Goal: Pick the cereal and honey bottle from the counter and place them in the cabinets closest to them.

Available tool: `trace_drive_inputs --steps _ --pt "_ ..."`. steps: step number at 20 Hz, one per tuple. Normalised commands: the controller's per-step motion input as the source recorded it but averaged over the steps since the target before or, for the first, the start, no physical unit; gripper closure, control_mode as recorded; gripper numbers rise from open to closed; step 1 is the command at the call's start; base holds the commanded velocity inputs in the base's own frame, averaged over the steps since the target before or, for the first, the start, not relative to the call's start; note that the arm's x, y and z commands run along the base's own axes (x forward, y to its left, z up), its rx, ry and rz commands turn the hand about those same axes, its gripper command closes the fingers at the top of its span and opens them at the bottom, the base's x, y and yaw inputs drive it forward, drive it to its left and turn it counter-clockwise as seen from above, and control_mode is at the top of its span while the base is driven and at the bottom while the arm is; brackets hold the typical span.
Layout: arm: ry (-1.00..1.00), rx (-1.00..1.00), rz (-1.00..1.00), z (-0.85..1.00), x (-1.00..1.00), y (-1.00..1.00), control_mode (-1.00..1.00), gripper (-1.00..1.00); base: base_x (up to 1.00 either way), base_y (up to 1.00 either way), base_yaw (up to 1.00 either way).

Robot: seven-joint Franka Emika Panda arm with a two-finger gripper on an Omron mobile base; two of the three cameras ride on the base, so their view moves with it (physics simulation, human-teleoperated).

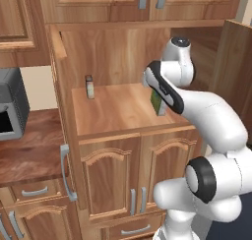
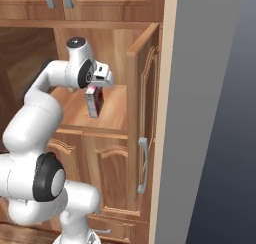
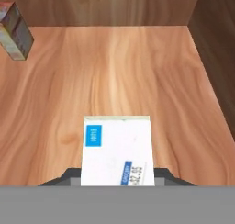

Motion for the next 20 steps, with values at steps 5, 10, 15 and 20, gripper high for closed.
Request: trace_drive_inputs --steps 5,10,15,20 --pt "0.08 0.0 0.01 -0.12 0.34 0.0 -1.0 1.0 0.0 0.0 0.0" --pt "0.05 0.0 0.01 -0.23 0.42 0.0 -1.0 1.0 0.0 0.0 0.0" --pt "0.06 0.0 0.01 -0.33 0.39 0.0 -1.0 1.0 0.0 0.0 0.0" --pt "0.06 0.0 0.01 -0.26 0.35 0.01 -1.0 1.0 0.0 0.0 0.0"
